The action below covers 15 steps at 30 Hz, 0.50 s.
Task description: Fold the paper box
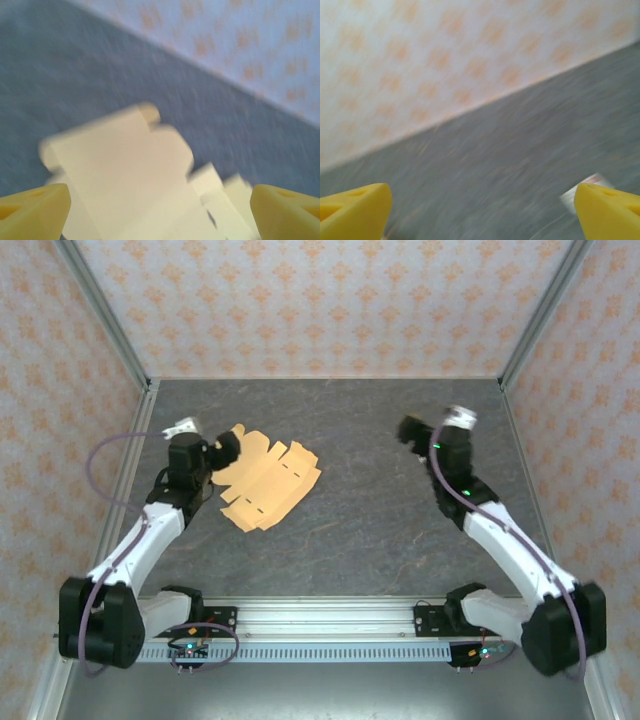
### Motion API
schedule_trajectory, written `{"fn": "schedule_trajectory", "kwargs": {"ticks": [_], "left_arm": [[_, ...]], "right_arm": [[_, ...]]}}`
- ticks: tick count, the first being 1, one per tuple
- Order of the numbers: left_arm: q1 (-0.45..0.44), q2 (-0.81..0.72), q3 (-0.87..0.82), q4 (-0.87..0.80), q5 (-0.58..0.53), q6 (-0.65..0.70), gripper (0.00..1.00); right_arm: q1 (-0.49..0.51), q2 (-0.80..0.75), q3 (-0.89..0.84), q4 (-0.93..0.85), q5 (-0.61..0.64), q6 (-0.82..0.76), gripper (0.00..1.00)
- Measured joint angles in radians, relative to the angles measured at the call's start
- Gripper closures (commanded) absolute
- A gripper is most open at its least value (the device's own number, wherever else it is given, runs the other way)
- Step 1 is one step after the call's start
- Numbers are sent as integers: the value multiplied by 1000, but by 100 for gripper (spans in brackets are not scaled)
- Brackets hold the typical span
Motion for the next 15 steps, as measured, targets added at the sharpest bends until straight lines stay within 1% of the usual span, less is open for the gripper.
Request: {"fn": "schedule_trajectory", "kwargs": {"ticks": [2,3,5,7,9,11,13,15], "left_arm": [[-45,82,27,-56,91,-16,14],[-50,107,25,-70,134,-32,14],[-23,133,-8,-74,217,-79,14],[23,135,-43,-79,253,-115,14],[53,135,-51,-91,248,-135,14],[62,130,-51,-88,235,-153,14],[67,113,-54,-90,206,-160,14],[77,76,-62,-92,153,-160,14]], "right_arm": [[98,123,43,-41,-109,52,12],[132,168,49,-56,-150,76,13],[216,279,64,-97,-209,131,14],[288,373,93,-126,-247,170,16],[333,455,131,-129,-286,208,17],[341,531,191,-138,-306,215,19],[332,594,267,-167,-298,179,19],[315,655,367,-203,-290,115,20]]}}
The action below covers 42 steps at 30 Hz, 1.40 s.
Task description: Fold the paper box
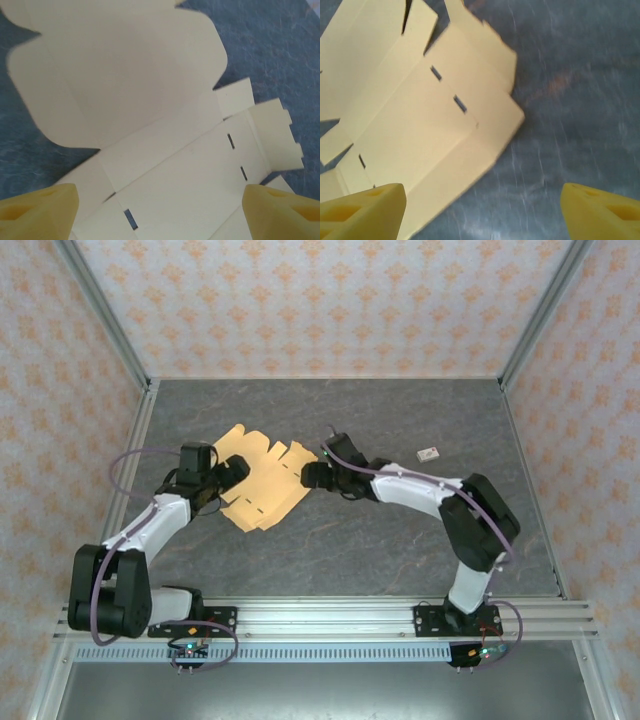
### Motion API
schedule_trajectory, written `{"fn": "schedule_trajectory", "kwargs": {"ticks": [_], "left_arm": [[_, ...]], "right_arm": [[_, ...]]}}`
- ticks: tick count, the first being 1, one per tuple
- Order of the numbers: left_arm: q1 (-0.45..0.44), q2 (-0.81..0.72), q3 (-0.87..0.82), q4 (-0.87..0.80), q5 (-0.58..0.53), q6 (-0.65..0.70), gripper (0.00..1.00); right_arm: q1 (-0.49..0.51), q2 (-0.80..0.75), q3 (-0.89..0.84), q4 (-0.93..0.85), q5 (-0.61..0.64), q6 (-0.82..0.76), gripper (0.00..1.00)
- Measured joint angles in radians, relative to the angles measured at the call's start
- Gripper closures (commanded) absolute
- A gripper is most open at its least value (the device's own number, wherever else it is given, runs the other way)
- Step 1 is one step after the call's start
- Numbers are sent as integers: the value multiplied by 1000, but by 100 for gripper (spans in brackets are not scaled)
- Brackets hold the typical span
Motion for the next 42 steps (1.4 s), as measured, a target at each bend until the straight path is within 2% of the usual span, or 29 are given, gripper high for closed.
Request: {"fn": "schedule_trajectory", "kwargs": {"ticks": [3,6,8,11,17,22,29,33,36,42], "left_arm": [[37,-45,-4,-2,-57,-1,14],[90,-34,-4,-1,-64,-8,15],[102,-10,-4,-3,-56,-8,15],[99,12,-4,-22,-25,3,15],[99,41,-40,-36,52,4,20],[73,85,-66,-34,118,2,28],[-18,84,-125,18,177,-27,38],[-81,79,-166,60,216,-57,38],[-125,68,-188,82,249,-75,33],[-174,14,-188,68,280,-58,19]], "right_arm": [[-39,86,153,-44,-6,-98,24],[-80,168,277,-90,-13,-161,27],[-96,192,301,-110,-11,-167,28],[-98,180,247,-113,-27,-125,29],[-40,118,8,-26,-103,83,38],[28,107,-93,142,-108,263,54],[37,111,-150,330,-68,431,76],[30,111,-108,324,-17,399,90],[-2,111,-48,296,-5,335,98],[-111,95,10,148,-15,118,100]]}}
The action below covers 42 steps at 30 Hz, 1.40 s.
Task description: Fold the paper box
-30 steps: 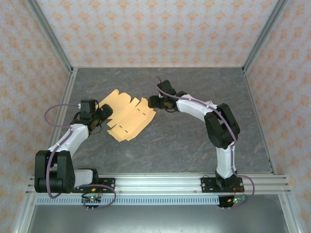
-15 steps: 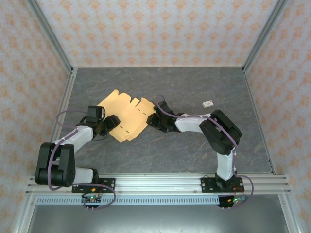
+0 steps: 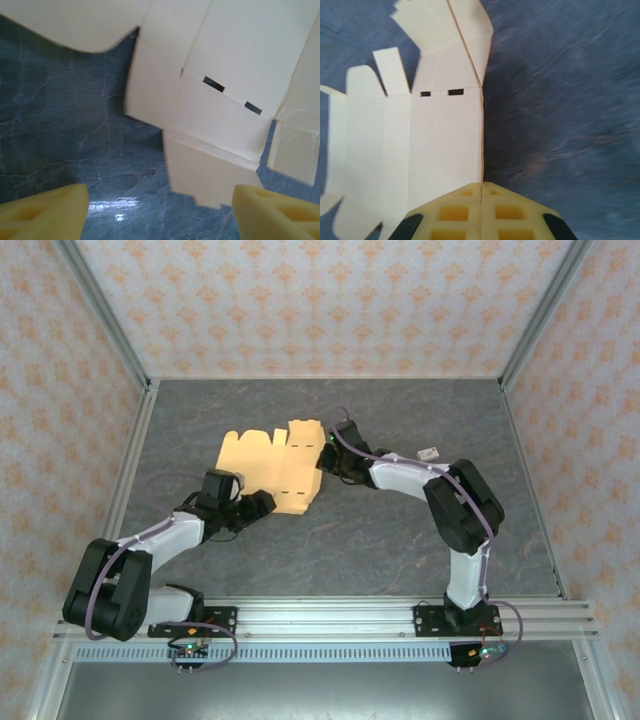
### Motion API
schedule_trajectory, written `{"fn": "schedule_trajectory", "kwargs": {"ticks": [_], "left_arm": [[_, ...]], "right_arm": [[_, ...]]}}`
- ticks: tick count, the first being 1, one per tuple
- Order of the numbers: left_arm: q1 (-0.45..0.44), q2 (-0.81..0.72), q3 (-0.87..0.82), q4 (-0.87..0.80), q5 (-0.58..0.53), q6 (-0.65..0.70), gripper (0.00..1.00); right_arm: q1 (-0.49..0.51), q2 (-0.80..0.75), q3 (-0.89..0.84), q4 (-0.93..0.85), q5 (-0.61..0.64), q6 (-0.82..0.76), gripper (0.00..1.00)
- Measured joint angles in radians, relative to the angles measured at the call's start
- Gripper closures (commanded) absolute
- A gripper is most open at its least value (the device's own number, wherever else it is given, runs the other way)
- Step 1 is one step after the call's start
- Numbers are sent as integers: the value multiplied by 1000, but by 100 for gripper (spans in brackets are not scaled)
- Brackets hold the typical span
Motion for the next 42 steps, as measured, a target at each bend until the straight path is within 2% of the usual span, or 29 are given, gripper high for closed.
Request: {"fn": "schedule_trajectory", "kwargs": {"ticks": [3,6,10,13,15,18,22,25,28,37,42], "left_arm": [[0,-55,0,-48,-8,24,18],[0,-138,4,-98,-20,56,18],[0,-252,69,-142,-101,124,17],[0,-246,166,-117,-164,188,17],[0,-194,239,-79,-185,231,17],[0,-18,404,-31,-167,312,19],[0,284,677,-16,-66,468,23],[0,443,818,-38,23,589,23],[0,538,924,-115,91,708,23],[-6,691,1273,-431,267,1057,24],[-37,758,1383,-597,333,1232,22]], "right_arm": [[-69,-26,11,-97,-53,-128,100],[-156,-49,31,-193,-167,-265,100],[-256,-54,97,-332,-305,-431,100],[-286,-54,158,-421,-375,-520,100],[-299,-54,204,-476,-412,-570,100],[-320,-54,302,-576,-463,-650,100],[-351,-50,442,-692,-520,-750,100],[-363,-39,508,-758,-545,-820,100],[-363,-23,529,-818,-554,-879,100],[-362,11,546,-912,-599,-978,100],[-356,11,581,-916,-606,-1000,100]]}}
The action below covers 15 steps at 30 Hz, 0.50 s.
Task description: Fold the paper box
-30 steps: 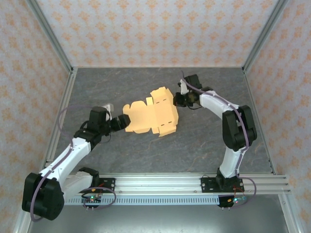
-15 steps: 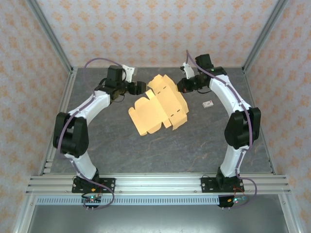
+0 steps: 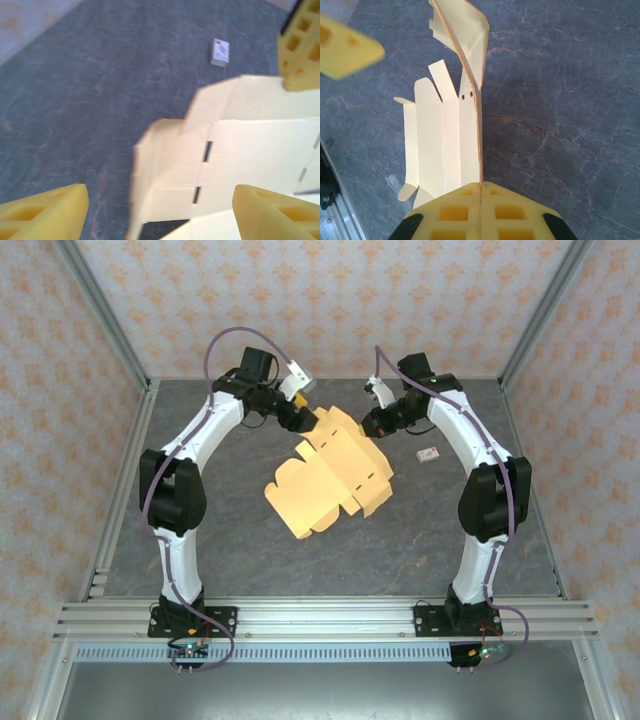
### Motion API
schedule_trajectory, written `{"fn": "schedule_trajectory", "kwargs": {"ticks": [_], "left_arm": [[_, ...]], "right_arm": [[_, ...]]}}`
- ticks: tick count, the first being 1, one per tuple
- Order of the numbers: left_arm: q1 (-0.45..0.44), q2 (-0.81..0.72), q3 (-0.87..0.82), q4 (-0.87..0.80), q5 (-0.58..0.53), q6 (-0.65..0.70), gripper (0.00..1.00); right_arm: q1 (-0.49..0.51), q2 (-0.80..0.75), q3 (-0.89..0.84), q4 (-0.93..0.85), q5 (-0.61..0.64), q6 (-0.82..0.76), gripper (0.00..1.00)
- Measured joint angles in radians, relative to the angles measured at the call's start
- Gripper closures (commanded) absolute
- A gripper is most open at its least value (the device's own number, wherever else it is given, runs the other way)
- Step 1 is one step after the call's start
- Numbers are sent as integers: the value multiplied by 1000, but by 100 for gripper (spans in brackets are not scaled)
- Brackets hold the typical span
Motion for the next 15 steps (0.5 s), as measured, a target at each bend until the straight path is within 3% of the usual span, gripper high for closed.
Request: {"fn": "schedule_trajectory", "kwargs": {"ticks": [6,15], "left_arm": [[-16,17,19,-87,84,111,20],[-17,31,161,-159,88,223,21]], "right_arm": [[14,0,27,-22,5,-17,100],[55,0,48,-48,5,-95,100]]}}
